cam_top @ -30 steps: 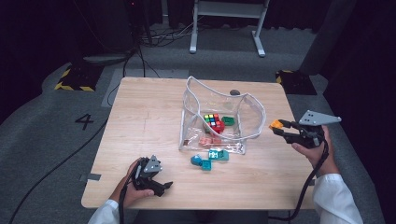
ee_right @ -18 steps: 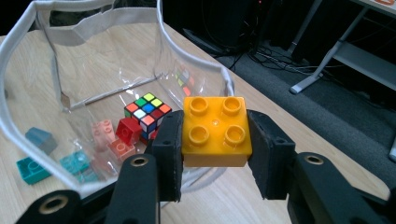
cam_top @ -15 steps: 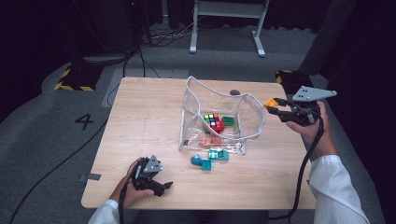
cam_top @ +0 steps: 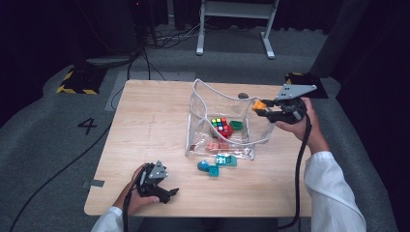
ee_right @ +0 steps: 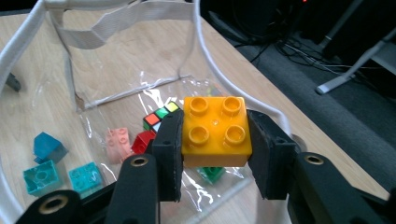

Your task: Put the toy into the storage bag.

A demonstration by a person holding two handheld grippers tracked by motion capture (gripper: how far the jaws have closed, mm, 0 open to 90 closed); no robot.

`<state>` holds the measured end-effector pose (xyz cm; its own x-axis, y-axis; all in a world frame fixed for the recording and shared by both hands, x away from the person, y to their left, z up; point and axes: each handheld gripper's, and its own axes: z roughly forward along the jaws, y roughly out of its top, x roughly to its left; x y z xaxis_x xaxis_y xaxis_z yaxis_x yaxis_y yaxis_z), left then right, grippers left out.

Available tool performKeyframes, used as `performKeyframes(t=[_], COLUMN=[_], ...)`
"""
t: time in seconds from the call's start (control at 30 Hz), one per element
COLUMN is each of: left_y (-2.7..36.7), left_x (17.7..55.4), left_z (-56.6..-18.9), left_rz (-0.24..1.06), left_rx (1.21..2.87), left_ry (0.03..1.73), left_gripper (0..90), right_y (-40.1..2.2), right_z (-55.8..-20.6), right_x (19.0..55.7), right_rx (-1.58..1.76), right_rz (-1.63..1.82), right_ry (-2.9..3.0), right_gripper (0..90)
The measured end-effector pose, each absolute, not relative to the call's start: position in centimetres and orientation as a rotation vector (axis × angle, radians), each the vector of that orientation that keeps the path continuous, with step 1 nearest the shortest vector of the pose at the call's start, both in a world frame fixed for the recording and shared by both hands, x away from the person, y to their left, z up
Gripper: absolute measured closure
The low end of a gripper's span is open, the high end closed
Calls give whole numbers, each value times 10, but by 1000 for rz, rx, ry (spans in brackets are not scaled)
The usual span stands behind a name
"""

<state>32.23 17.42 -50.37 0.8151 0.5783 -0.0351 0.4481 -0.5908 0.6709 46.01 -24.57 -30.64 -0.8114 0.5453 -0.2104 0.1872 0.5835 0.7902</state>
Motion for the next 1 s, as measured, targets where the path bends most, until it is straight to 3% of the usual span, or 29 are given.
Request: performKeyframes(t=[0.67, 1.0], left_y=[174, 174], left_x=[322, 322], left_z=[-504, -504], left_rz=[243, 243], left_rx=[2299, 2299], left_ry=[750, 750], left_gripper=[82, 81], right_y=[-168, -184], right_z=[-345, -353], right_x=[493, 500], right_rx=[464, 499], right_rz=[753, 470], right_ry=[2611, 2698], right_gripper=[591, 591])
